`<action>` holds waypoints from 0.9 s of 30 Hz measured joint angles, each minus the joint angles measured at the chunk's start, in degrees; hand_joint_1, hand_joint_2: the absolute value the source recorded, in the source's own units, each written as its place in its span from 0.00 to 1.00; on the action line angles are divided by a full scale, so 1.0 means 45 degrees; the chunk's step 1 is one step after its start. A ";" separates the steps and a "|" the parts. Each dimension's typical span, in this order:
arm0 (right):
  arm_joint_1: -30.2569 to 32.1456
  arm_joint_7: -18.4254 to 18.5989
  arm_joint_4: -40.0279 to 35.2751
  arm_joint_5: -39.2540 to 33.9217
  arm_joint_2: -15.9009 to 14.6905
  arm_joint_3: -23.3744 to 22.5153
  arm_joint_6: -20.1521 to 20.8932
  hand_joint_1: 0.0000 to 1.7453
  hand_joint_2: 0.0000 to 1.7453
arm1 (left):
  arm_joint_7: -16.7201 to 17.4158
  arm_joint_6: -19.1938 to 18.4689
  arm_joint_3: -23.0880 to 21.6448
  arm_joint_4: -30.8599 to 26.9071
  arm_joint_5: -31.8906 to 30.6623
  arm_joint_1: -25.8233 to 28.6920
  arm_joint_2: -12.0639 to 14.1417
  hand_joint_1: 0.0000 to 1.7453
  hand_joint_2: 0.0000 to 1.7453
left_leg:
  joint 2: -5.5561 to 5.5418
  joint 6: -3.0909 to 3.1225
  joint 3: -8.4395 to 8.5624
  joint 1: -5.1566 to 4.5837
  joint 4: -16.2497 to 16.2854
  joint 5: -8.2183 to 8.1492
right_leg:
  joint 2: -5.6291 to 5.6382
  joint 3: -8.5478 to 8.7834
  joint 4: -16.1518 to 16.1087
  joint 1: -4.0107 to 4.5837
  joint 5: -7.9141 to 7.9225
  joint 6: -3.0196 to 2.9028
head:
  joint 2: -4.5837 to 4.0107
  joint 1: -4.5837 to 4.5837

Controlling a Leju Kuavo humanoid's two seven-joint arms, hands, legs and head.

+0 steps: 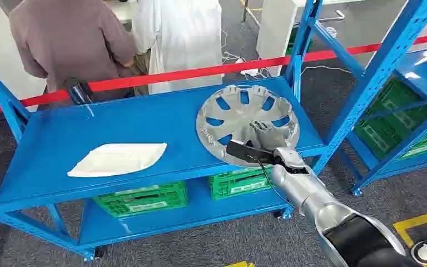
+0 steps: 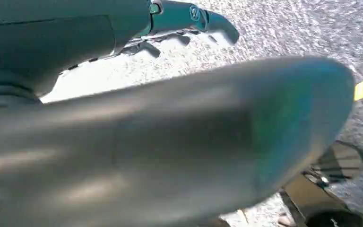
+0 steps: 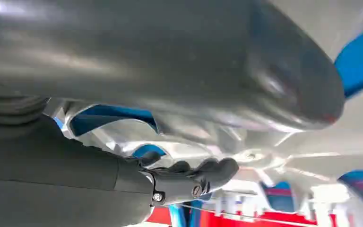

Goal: Take the parts from the cabinet and place them on the table.

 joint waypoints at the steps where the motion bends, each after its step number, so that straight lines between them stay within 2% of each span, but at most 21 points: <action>1: 0.0029 0.0005 0.0000 -0.0039 0.0005 0.0000 0.0015 0.00 0.00 | -0.0005 0.0000 0.0000 0.0005 -0.0049 0.0022 -0.0010 0.00 0.00 | -0.0015 -0.0196 0.0016 0.0085 -0.0007 0.0177 | 0.0004 0.0012 0.0056 0.0077 -0.0124 -0.0288 | 0.0000 0.0005; 2: 0.0048 0.0024 0.0000 -0.0063 0.0005 0.0000 0.0015 0.00 0.00 | -0.0010 0.0000 0.0000 0.0005 -0.0073 0.0011 -0.0010 0.00 0.00 | -0.0005 -0.0107 0.0023 0.0069 -0.0004 0.0242 | 0.0011 0.0023 0.0059 0.0079 0.0005 -0.0397 | 0.0000 -0.0005; 3: 0.0057 0.0058 0.0000 -0.0078 0.0005 0.0000 0.0010 0.00 0.00 | -0.0005 0.0000 0.0000 0.0005 -0.0088 -0.0020 -0.0010 0.00 0.00 | -0.0007 -0.0025 0.0023 0.0043 0.0003 0.0191 | 0.0016 0.0042 0.0008 0.0067 0.0009 -0.0312 | 0.0000 -0.0005; 7: 0.0111 0.0087 0.0000 -0.0106 0.0005 0.0000 -0.0102 0.00 0.00 | 0.0039 -0.0015 0.0010 0.0005 -0.0185 -0.0121 -0.0010 0.00 0.00 | -0.0016 0.0055 0.0037 0.0036 0.0007 0.0151 | 0.0012 0.0149 -0.0138 0.0054 0.0018 -0.0069 | 0.0000 -0.0005; 12: 0.0191 0.0097 0.0000 -0.0078 0.0005 0.0000 -0.0301 0.00 0.00 | 0.0112 -0.0029 0.0010 0.0005 -0.0204 -0.0174 -0.0029 0.00 0.00 | -0.0014 0.0088 0.0040 0.0034 0.0011 0.0130 | 0.0013 0.0180 -0.0201 0.0044 0.0033 0.0059 | 0.0000 -0.0005; 16: 0.0218 0.0097 -0.0005 -0.0082 0.0029 0.0000 -0.0568 0.00 0.00 | 0.0117 -0.0029 0.0010 0.0005 -0.0209 -0.0173 -0.0029 0.00 0.00 | -0.0015 0.0096 0.0043 0.0030 0.0011 0.0124 | 0.0012 0.0181 -0.0204 0.0043 0.0020 0.0098 | 0.0000 -0.0010; 27: 0.0204 0.0068 -0.0049 0.0020 0.0136 0.0088 -0.0680 0.00 0.00 | 0.0111 -0.0029 0.0063 0.0005 -0.0234 -0.0174 -0.0029 0.00 0.00 | -0.0014 0.0091 0.0049 0.0039 0.0006 0.0127 | 0.0010 0.0176 -0.0184 0.0052 0.0016 0.0097 | 0.0000 -0.0005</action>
